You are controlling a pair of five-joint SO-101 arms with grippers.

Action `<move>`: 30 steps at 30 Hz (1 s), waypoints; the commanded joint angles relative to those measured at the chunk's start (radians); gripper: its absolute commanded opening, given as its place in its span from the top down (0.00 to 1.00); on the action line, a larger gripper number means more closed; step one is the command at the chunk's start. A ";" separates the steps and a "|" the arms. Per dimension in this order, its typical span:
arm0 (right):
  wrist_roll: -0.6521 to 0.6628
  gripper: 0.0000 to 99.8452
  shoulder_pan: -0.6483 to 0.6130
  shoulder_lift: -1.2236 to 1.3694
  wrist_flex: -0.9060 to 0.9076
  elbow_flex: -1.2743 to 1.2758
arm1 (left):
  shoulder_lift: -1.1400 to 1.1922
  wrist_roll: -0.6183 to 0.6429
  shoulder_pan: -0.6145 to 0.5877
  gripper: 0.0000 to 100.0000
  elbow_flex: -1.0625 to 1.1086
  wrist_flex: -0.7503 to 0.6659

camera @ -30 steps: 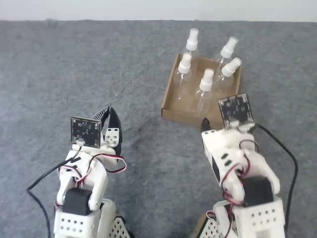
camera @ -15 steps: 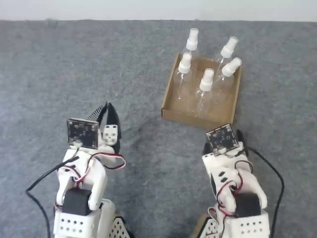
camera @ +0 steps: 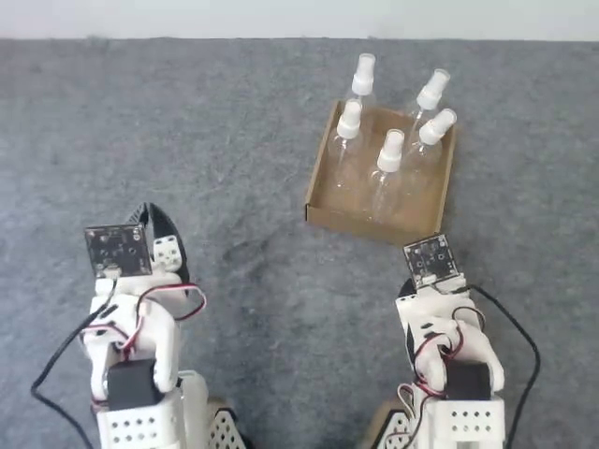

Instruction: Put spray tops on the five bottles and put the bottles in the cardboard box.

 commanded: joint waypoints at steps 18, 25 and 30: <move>0.017 0.98 0.016 -0.016 0.203 0.023 | -0.097 -0.012 0.003 0.99 0.245 0.133; 0.017 0.98 0.016 -0.016 0.213 0.023 | -0.101 -0.014 0.000 0.99 0.245 0.381; 0.014 0.97 0.010 -0.016 0.226 0.023 | -0.103 -0.011 0.003 0.99 0.245 0.377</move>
